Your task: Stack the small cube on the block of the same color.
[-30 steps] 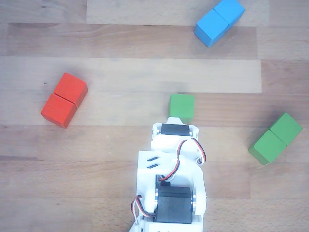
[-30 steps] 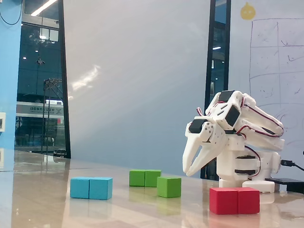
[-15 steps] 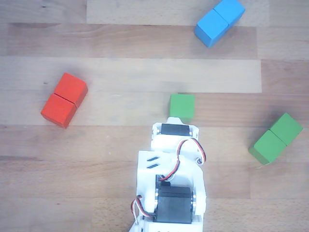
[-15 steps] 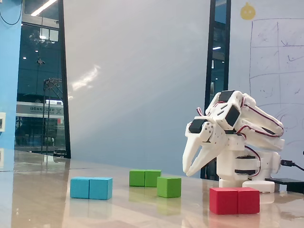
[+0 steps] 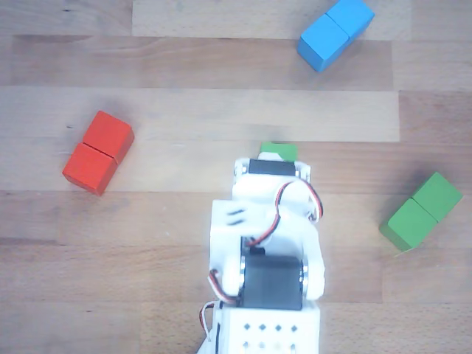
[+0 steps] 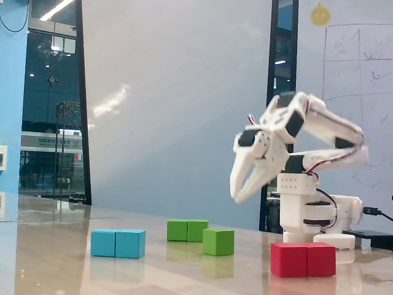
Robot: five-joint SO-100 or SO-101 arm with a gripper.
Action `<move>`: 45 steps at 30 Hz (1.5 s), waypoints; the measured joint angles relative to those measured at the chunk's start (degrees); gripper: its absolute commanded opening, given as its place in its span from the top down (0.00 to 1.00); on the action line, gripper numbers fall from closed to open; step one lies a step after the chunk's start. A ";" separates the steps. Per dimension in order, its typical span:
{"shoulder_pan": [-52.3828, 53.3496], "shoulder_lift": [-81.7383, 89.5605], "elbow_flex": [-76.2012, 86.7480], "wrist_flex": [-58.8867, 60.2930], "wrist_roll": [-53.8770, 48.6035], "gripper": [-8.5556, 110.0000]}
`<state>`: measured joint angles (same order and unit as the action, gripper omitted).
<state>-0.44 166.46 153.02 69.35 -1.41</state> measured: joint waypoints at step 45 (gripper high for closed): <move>0.00 -56.16 -25.05 6.68 0.00 0.68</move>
<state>-0.44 110.30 127.97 76.03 -1.41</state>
